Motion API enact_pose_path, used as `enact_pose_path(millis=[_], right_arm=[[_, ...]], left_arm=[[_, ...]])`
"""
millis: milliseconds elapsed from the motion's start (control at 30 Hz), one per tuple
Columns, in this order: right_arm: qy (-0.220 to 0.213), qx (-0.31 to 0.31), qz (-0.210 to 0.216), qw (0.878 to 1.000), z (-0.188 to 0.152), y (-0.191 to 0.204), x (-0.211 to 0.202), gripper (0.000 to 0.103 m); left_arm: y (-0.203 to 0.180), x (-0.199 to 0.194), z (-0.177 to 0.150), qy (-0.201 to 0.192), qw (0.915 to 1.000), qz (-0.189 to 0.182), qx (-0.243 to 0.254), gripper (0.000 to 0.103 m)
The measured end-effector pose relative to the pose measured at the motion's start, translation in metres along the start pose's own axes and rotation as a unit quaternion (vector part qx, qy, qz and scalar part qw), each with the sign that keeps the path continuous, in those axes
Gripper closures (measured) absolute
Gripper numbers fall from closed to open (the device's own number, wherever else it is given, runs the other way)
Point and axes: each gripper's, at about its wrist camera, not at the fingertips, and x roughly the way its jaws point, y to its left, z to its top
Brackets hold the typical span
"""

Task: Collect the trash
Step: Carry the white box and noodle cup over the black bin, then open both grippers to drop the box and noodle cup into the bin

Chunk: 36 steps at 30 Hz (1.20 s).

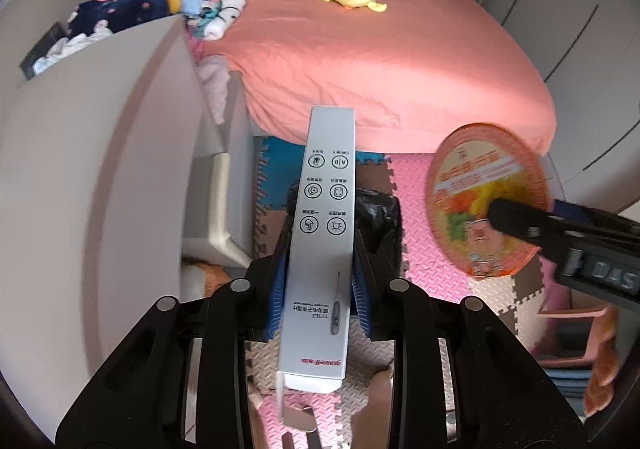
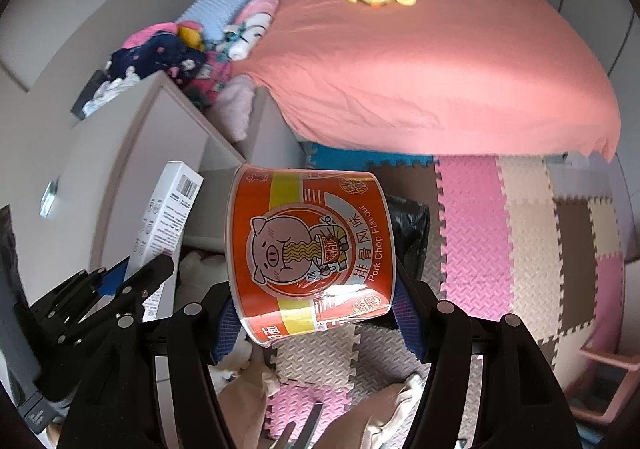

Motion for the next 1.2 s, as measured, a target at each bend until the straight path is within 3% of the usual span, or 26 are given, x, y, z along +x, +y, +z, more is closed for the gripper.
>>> enact_pose_path(millis=[33, 67, 100, 433, 767, 1200], right_arm=[[0.003, 0.008, -0.004, 1.0, 0.002, -0.004, 0.004, 0.029], [0.001, 0.019, -0.005, 1.0, 0.004, -0.009, 0.006, 0.026], [-0.003, 0.029, -0.004, 1.0, 0.006, -0.014, 0.007, 0.025], [-0.009, 0.03, 0.0, 0.999, 0.01, -0.016, 0.007, 0.024], [-0.015, 0.023, 0.007, 1.0, 0.007, -0.006, -0.004, 0.021], [-0.032, -0.019, 0.014, 0.999, -0.002, 0.048, -0.028, 0.017]], left_arm=[[-0.001, 0.003, 0.002, 0.003, 1.0, 0.009, 0.001, 0.039], [-0.004, 0.003, 0.002, -0.001, 0.9999, 0.016, 0.001, 0.008], [-0.005, 0.003, 0.002, -0.016, 0.9995, 0.026, 0.003, 0.006], [-0.002, 0.019, 0.003, -0.002, 0.9999, 0.009, -0.013, 0.006], [0.002, 0.003, -0.001, -0.009, 0.9998, 0.008, -0.016, 0.006], [0.045, -0.037, -0.017, -0.031, 0.9982, 0.013, -0.049, 0.006]])
